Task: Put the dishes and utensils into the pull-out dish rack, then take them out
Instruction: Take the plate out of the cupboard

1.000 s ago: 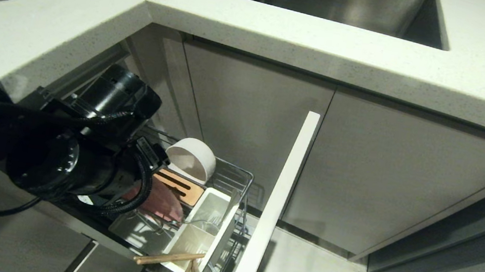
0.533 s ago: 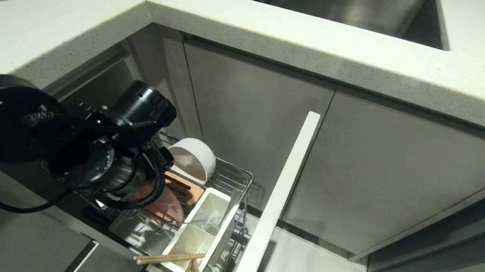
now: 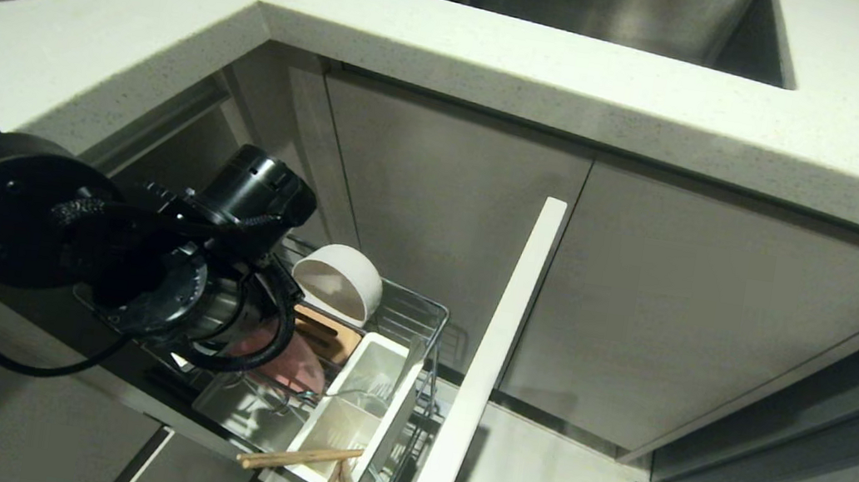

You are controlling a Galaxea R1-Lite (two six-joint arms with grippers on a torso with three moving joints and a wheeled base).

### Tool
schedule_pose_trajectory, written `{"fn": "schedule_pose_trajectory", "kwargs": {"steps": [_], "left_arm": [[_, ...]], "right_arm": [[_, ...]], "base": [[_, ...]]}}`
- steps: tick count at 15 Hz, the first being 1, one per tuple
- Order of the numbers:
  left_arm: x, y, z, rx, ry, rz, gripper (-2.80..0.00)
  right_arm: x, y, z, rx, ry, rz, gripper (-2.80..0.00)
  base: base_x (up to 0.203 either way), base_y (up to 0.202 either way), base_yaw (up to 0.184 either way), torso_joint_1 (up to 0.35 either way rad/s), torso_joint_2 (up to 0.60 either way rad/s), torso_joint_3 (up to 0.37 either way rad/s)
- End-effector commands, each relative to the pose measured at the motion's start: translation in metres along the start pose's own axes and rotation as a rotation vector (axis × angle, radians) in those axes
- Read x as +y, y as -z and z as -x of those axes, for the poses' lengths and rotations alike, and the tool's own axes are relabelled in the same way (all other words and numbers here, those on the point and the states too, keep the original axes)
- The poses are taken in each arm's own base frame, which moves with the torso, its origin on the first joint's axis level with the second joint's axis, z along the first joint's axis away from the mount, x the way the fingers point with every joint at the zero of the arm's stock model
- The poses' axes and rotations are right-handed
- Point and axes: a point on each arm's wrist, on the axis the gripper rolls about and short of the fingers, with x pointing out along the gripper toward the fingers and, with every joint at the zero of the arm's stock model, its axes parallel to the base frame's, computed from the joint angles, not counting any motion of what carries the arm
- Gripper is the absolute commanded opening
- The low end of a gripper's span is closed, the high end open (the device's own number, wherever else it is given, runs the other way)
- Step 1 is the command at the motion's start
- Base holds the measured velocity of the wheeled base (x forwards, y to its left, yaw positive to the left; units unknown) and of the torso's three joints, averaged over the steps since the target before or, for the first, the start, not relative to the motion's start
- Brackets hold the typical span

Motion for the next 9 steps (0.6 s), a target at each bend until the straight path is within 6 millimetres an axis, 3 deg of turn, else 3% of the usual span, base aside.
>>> {"fn": "schedule_pose_trajectory", "kwargs": {"steps": [1,9], "left_arm": [[0.001,-0.001,0.004,-0.012,0.005,0.013,-2.8],[0.004,-0.011,0.032,-0.033,0.092,0.052,-2.8]], "right_arm": [[0.0,0.008,-0.002,0.027,0.0,0.0,-2.8],[0.0,0.007,-0.002,0.026,0.0,0.0,-2.8]], "base": [[0.0,0.0,0.0,0.0,0.0,0.0],[0.0,0.0,0.0,0.0,0.0,0.0]]}}
